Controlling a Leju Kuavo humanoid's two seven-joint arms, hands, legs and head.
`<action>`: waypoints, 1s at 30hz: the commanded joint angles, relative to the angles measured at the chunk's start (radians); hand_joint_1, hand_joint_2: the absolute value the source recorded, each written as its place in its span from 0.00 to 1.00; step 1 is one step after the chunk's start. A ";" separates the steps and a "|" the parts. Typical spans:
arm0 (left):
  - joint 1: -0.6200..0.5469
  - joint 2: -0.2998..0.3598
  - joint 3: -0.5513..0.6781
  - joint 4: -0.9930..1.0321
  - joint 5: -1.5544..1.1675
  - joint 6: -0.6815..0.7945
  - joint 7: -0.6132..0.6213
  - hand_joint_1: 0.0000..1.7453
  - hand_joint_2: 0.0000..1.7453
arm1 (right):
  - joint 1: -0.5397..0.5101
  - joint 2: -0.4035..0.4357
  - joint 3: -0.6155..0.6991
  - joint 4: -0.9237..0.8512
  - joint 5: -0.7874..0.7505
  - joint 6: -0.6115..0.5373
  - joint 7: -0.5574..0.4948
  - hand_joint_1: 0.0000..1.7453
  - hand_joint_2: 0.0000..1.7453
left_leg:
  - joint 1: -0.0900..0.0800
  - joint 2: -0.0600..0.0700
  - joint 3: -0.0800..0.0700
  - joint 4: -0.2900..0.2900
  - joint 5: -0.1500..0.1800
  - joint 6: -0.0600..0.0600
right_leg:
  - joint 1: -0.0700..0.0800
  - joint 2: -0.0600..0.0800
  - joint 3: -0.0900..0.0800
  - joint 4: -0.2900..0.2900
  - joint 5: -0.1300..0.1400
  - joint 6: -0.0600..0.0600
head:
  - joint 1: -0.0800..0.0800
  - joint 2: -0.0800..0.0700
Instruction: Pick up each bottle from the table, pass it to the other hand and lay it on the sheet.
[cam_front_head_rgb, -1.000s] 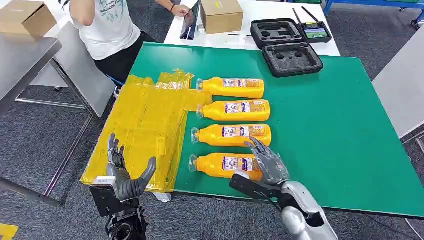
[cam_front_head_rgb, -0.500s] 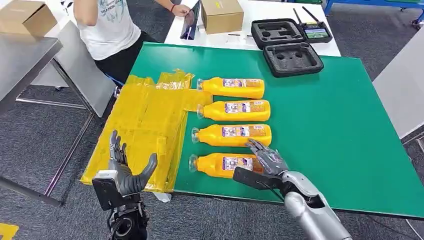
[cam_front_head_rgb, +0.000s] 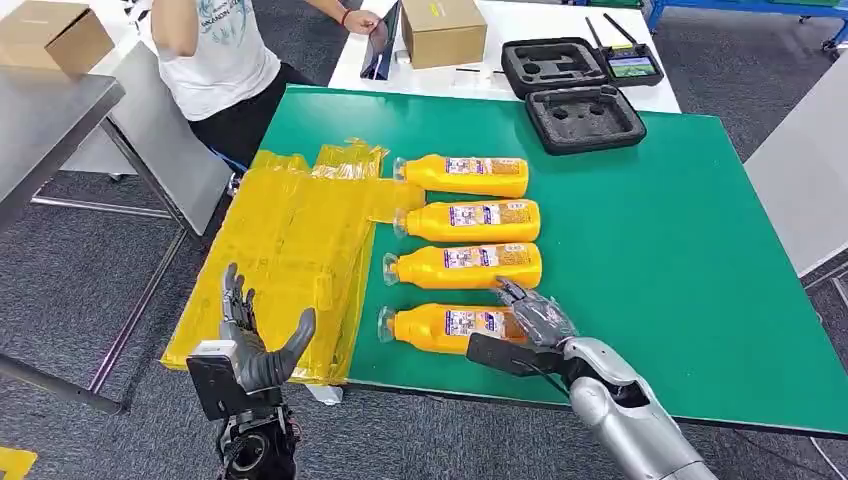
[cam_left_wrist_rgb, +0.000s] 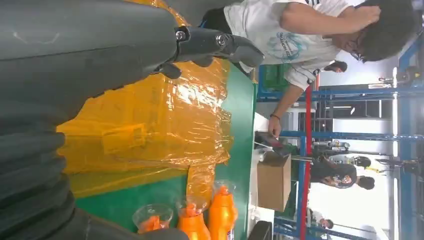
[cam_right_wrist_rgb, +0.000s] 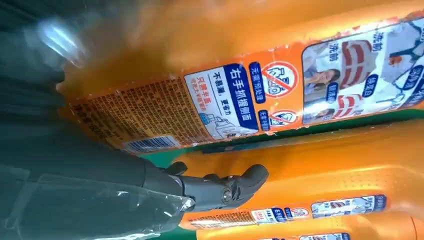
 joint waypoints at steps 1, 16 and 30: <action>-0.028 0.024 -0.016 0.068 0.012 -0.004 0.006 0.00 1.00 | -0.020 -0.011 0.051 0.080 -0.017 0.017 -0.010 0.76 1.00 | 0.000 0.000 0.008 -0.002 -0.002 0.001 | 0.000 -0.001 0.008 -0.002 -0.002 -0.003 | 0.000 0.000; -0.053 0.022 -0.017 0.107 0.037 -0.016 0.004 0.00 1.00 | 0.028 -0.017 0.011 0.058 -0.061 -0.019 -0.067 1.00 1.00 | 0.000 -0.003 0.012 -0.003 -0.003 0.001 | 0.001 -0.005 0.012 -0.003 -0.004 -0.003 | 0.000 0.000; -0.051 0.023 -0.006 0.072 0.055 -0.036 -0.032 0.00 1.00 | 0.082 0.202 -0.160 -0.131 -0.474 -0.205 -0.542 1.00 1.00 | 0.000 0.003 0.005 0.000 -0.003 0.000 | 0.000 0.002 0.004 0.001 -0.002 -0.003 | 0.000 0.000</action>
